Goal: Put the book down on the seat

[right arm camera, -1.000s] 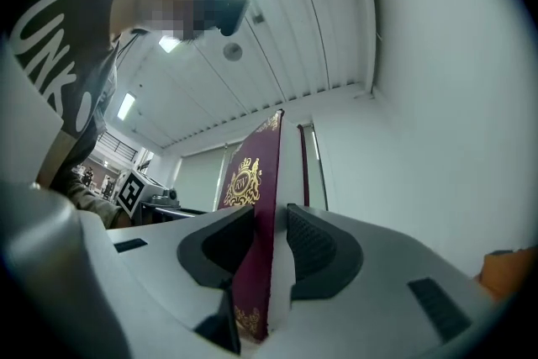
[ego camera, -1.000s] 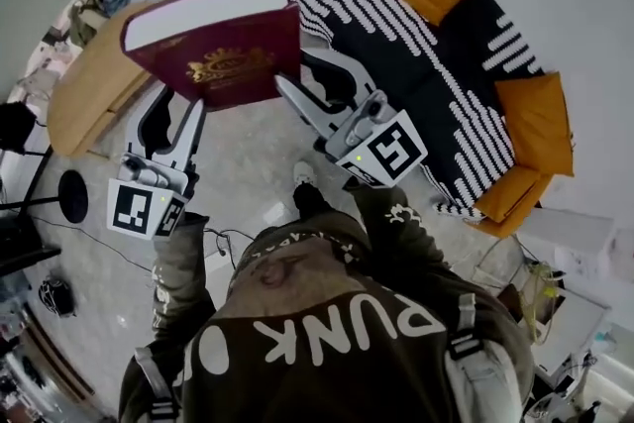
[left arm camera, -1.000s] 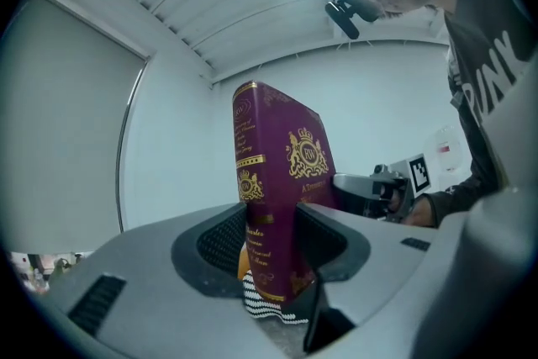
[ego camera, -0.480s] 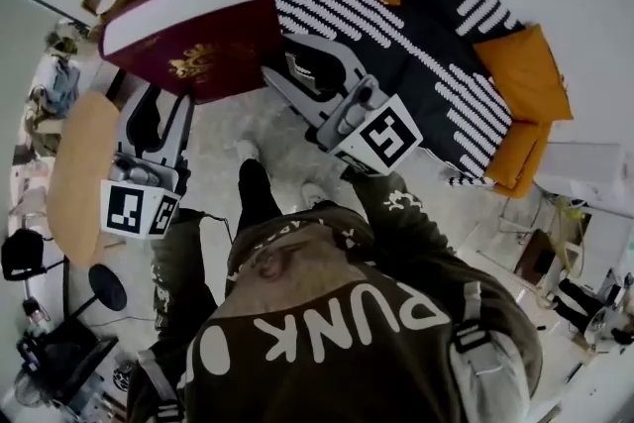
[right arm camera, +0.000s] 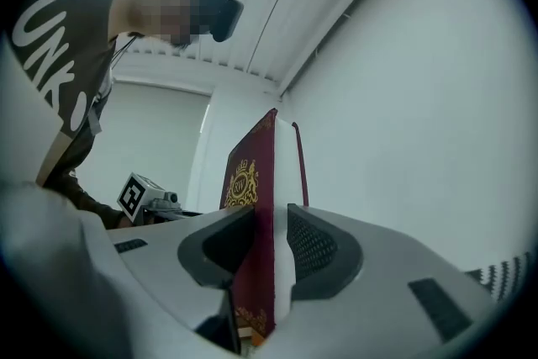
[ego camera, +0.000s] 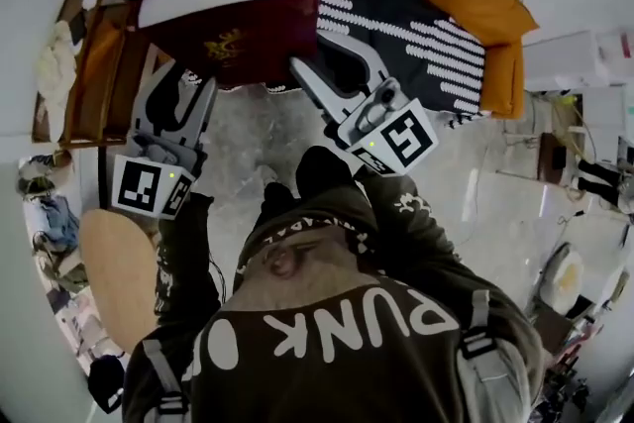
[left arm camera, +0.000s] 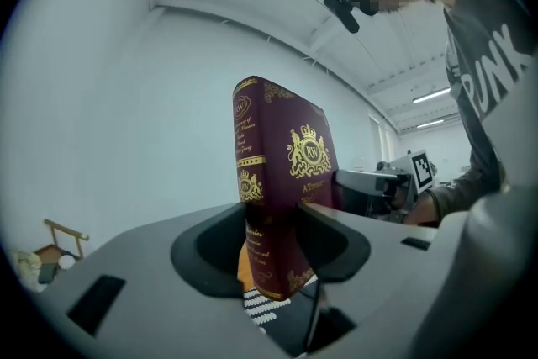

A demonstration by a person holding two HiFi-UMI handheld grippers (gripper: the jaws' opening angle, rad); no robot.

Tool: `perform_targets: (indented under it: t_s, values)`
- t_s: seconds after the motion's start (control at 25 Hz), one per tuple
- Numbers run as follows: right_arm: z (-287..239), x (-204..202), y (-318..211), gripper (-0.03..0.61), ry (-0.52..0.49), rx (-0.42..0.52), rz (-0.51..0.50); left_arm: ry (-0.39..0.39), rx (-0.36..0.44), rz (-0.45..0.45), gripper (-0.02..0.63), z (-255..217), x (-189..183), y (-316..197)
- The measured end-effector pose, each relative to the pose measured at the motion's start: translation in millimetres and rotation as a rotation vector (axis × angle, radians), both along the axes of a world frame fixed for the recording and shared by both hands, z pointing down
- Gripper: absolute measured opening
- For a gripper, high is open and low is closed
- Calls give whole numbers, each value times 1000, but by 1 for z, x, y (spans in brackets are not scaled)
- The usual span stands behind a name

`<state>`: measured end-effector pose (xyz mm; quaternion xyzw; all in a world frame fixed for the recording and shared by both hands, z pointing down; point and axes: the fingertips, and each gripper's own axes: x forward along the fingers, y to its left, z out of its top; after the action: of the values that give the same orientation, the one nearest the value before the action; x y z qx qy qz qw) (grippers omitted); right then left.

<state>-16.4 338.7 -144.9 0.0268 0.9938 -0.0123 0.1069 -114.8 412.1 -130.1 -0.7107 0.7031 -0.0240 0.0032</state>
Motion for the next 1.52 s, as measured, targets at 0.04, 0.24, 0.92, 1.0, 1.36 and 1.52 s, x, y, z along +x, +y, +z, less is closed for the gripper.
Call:
perform_targets:
  t_s: [0.04,0.24,0.92,1.0,1.36,1.52]
  values:
    - [4,-1,-10,126,6,-7,32,3,-9,33,170,4,-3,-14]
    - [31,2,-80,126,15,-52,187,6,-71,189,170,34,-9,-99]
    - [211,18,-306,126,128,-347,551,140,-410,543,173,237,4,-336]
    - [253,16,-322,126,158,-390,582,162,-450,578,173,279,4,-349]
    - [448,18,-344,123,238,-585,716,210,-590,654,175,470,0,-375]
    - [530,4,-341,121,267,-661,735,227,-650,647,176,551,-14,-377]
